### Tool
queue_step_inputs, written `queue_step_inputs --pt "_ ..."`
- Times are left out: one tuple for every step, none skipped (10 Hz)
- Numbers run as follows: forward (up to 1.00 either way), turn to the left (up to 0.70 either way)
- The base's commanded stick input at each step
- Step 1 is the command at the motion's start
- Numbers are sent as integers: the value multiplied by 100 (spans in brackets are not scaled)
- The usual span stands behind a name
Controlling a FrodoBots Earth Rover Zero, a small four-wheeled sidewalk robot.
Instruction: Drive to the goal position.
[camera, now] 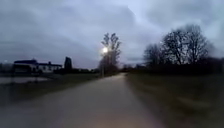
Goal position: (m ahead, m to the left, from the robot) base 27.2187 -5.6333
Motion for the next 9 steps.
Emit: queue_step_inputs --pt "100 4" --pt "100 4" --pt "100 4" --pt "100 4" --pt "100 4" --pt "100 4" --pt "100 4" --pt "100 4" --pt "100 4"
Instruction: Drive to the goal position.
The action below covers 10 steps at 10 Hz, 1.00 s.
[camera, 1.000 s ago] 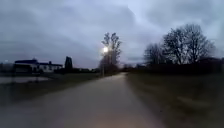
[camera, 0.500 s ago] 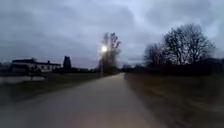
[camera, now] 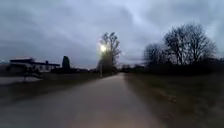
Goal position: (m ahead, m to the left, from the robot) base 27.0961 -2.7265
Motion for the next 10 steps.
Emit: queue_step_inputs --pt "100 4" --pt "100 4" --pt "100 4" --pt "100 4" --pt "100 4" --pt "100 4" --pt "100 4" --pt "100 4" --pt "100 4" --pt "100 4"
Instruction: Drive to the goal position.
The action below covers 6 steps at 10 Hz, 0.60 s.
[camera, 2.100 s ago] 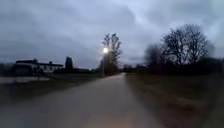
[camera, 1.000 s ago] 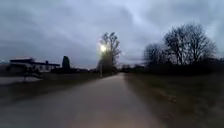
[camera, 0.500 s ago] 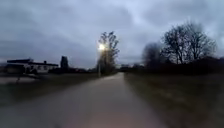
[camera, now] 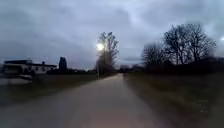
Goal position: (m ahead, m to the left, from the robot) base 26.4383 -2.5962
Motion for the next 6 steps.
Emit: queue_step_inputs --pt "100 4" --pt "100 4" --pt "100 4" --pt "100 4" --pt "100 4" --pt "100 4"
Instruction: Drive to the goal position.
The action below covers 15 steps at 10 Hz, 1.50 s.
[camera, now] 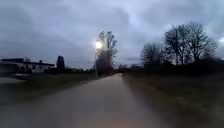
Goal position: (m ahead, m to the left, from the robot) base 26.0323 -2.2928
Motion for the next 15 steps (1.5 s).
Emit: queue_step_inputs --pt "100 4" --pt "100 4" --pt "100 4" --pt "100 4" --pt "100 4" --pt "100 4" --pt "100 4" --pt "100 4" --pt "100 4" --pt "100 4" --pt "100 4" --pt "100 4" --pt "100 4" --pt "100 4" --pt "100 4"
